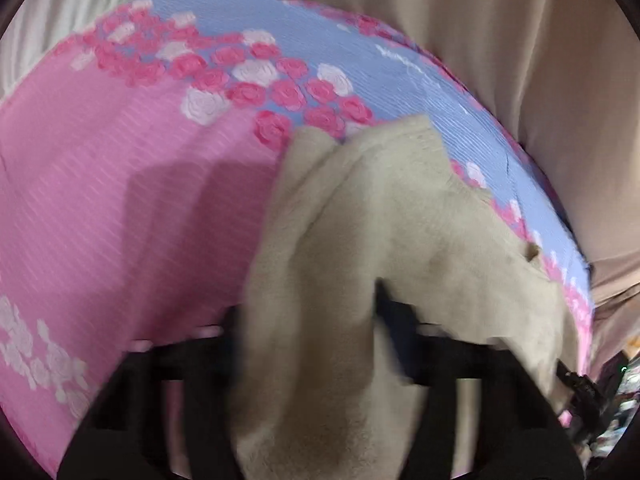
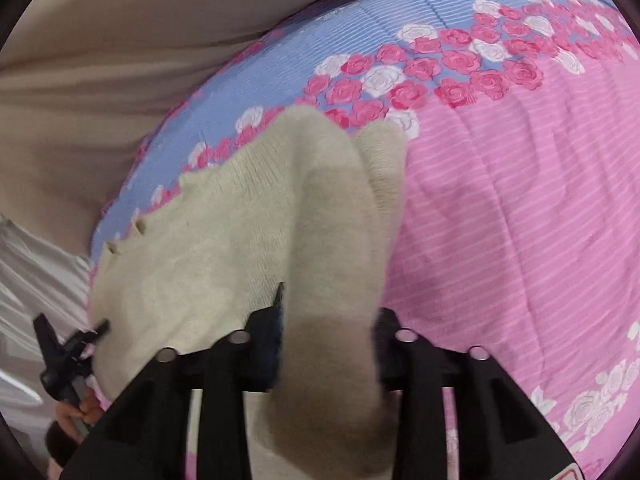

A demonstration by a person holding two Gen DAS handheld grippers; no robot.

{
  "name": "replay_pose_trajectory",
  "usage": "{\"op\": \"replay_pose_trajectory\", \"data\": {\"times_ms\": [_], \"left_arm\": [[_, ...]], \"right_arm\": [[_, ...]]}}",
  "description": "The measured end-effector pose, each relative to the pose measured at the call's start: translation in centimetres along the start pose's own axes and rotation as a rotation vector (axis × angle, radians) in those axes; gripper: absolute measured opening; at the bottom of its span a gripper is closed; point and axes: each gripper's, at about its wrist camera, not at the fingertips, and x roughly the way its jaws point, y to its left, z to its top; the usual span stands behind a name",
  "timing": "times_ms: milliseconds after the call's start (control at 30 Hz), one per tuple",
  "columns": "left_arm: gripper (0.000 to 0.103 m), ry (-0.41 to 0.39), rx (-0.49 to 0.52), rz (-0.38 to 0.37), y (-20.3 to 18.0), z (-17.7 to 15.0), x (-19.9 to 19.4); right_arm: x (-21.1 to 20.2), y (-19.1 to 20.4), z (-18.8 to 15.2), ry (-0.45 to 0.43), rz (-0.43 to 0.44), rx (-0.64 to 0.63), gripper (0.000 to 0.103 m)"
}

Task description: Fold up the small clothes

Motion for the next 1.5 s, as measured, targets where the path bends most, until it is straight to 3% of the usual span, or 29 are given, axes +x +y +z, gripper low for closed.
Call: {"op": "replay_pose_trajectory", "data": {"times_ms": [67, 133, 233, 367, 400, 433, 467, 500, 600, 667, 733, 767, 800, 833, 900, 933, 967, 1000, 1067, 1133, 1167, 1300, 1400, 1500], "left_arm": [[0.018, -0.001, -0.064, -0.077, 0.1, 0.4, -1.6], [0.016, -0.018, -0.064, -0.131, -0.7, 0.3, -4.4], [0.015, -0.010, -0.052, -0.179, -2.2, -1.0, -7.6], [0.015, 0.063, -0.058, -0.197, -2.8, -5.3, -9.8], [0.016, 0.075, -0.070, -0.194, -2.5, -6.2, -9.7], [0.016, 0.091, -0.099, -0.176, -1.7, -7.5, -8.7], [0.016, 0.101, -0.122, -0.160, -1.1, -8.1, -7.8], [0.017, 0.111, -0.161, -0.139, -0.5, -8.8, -6.4], [0.020, 0.078, -0.266, -0.143, 1.4, -9.6, -4.7], [0.023, 0.070, -0.226, -0.104, 0.5, -9.2, -5.1], [0.030, 0.054, -0.153, -0.043, -0.8, -8.6, -6.0], [0.034, 0.021, -0.094, -0.014, -1.9, -8.1, -6.9], [0.046, -0.019, -0.042, 0.004, -2.9, -7.7, -8.0], [0.067, -0.067, -0.004, 0.017, -3.8, -7.4, -9.0], [0.093, -0.124, 0.040, 0.034, -4.6, -6.2, -9.2], [0.095, -0.136, 0.064, 0.040, -5.3, -5.5, -8.9], [0.095, -0.118, 0.084, 0.032, -5.7, -4.8, -7.9], [0.094, -0.088, 0.105, 0.027, -5.9, -4.3, -6.8], [0.079, -0.018, 0.134, 0.018, -5.6, -4.0, -4.4], [0.017, 0.093, 0.147, -0.020, -5.3, -4.1, -1.7], [0.008, 0.100, 0.142, -0.029, -5.1, -4.5, -1.8], [0.006, -0.022, 0.122, -0.180, -4.5, -5.5, -7.0], [0.006, -0.123, 0.106, -0.232, -3.8, -5.2, -12.1], [0.006, -0.196, 0.068, -0.230, -3.0, -3.4, -14.6]], "right_arm": [[-2.4, 0.2, 0.4, -0.025, 0.022, -0.001, 0.018], [-5.0, 0.4, 0.5, -0.040, 0.029, -0.029, 0.011], [-9.3, -0.1, 0.1, -0.049, 0.015, -0.067, 0.005], [-13.5, -3.4, -2.1, -0.031, -0.062, -0.116, 0.006], [-13.3, -4.5, -2.6, -0.002, -0.056, -0.113, 0.008], [-12.5, -5.9, -3.4, 0.030, -0.035, -0.098, 0.018], [-11.7, -6.5, -3.9, 0.043, -0.049, -0.103, 0.020], [-10.5, -6.9, -4.3, 0.044, -0.097, -0.125, 0.030], [-8.4, -6.7, -3.9, 0.042, -0.096, -0.134, 0.031], [-7.6, -5.3, -3.0, 0.022, -0.106, -0.165, 0.035], [-7.2, -3.3, -2.0, -0.022, -0.131, -0.239, 0.062], [-6.7, -2.3, -1.5, -0.037, -0.144, -0.277, 0.068], [-6.0, -1.6, -0.9, -0.035, -0.161, -0.301, 0.071], [-5.3, -1.3, -0.4, -0.022, -0.167, -0.309, 0.071], [-3.2, -1.1, 0.3, 0.045, -0.157, -0.299, 0.071], [-2.4, -1.2, 0.5, 0.075, -0.131, -0.297, 0.065], [-2.1, -0.9, 0.3, 0.083, -0.122, -0.306, 0.051], [-2.0, -0.7, 0.0, 0.082, -0.133, -0.319, 0.027], [-3.1, 0.1, -0.7, 0.040, -0.146, -0.353, 0.017], [-4.5, 0.7, -1.4, 0.001, -0.147, -0.382, 0.013], [-5.5, 1.1, -2.0, -0.023, -0.144, -0.399, 0.013], [-9.1, 3.1, -3.5, -0.069, -0.107, -0.441, 0.012], [-12.1, 6.0, -2.6, -0.149, -0.065, -0.491, 0.012], [-12.3, 8.7, 0.2, -0.199, -0.019, -0.506, 0.012]]}}
